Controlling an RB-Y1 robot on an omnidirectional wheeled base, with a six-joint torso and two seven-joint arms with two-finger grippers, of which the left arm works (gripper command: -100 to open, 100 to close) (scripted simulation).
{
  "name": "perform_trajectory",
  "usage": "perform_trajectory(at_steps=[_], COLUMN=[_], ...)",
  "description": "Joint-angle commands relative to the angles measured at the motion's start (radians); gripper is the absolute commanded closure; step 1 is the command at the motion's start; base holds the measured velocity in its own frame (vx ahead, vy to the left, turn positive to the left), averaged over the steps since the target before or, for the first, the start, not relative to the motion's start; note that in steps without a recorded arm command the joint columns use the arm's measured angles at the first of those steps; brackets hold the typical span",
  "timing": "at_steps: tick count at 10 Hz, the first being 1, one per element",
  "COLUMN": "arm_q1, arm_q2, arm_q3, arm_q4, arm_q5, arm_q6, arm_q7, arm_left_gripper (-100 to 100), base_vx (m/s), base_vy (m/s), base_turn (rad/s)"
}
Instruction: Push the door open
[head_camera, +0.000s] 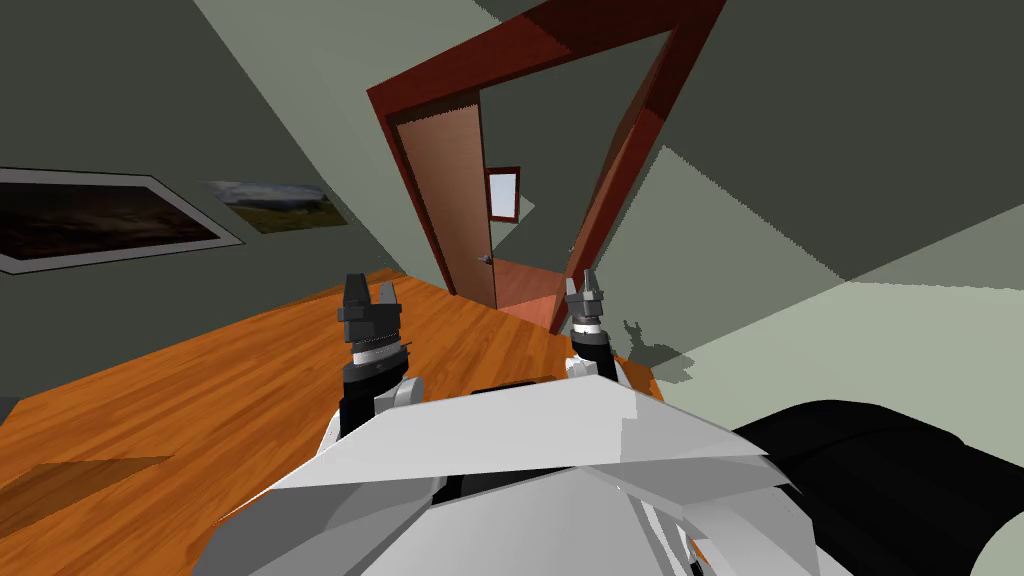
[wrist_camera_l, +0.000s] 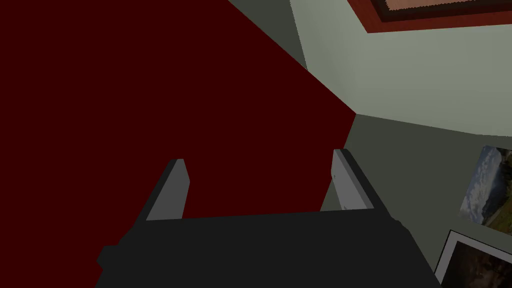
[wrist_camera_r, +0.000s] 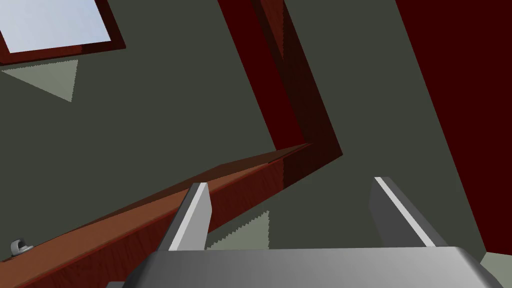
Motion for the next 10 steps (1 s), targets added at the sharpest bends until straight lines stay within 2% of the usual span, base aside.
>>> perform_trajectory(at_steps=[1, 7, 10], arm_q1=[-0.011, -0.067, -0.089], arm_q2=[0.011, 0.053, 0.066], arm_q3=[-0.002, -0.010, -0.013], arm_q4=[0.028, 0.167, 0.222], arm_q5=[0.001, 0.004, 0.005], arm_q6=[-0.004, -0.025, -0.034], arm_q7=[0.005, 0.029, 0.039], arm_left_gripper=[-100, -100, -100], base_vx=[-0.009, 0.135, 0.088], base_vy=[-0.051, 0.042, 0.037], base_turn=[-0.054, -0.054, -0.046])
